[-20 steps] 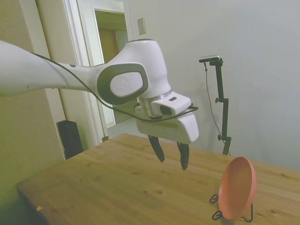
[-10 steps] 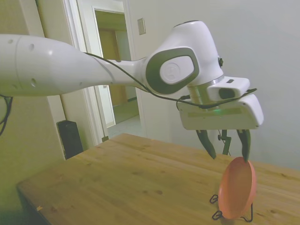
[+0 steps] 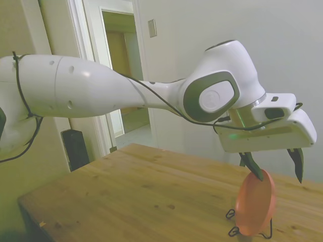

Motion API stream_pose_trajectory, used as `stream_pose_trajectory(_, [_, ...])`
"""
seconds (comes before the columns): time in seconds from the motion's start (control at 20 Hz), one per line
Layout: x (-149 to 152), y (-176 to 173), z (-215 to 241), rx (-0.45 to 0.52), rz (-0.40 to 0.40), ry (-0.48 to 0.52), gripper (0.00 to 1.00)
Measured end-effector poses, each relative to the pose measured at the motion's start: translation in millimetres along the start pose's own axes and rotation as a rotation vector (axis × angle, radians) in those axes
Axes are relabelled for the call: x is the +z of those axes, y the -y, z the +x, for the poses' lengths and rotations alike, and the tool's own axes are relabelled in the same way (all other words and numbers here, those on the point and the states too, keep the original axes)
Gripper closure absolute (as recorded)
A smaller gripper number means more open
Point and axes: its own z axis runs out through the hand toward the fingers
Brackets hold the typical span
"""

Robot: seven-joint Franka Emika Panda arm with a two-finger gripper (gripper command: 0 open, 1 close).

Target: Unload the plate

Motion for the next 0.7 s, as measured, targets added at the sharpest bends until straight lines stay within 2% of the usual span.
stream_pose_trajectory(0.35, [17.4,7.1,-5.4,-0.019,0.045,-0.014,0.0])
stream_pose_trajectory(0.4, [19.7,7.2,-5.7,-0.024,0.047,-0.025,1.0])
stream_pose_trajectory(0.7, [37.7,9.8,-14.7,-0.029,0.068,-0.036,1.0])
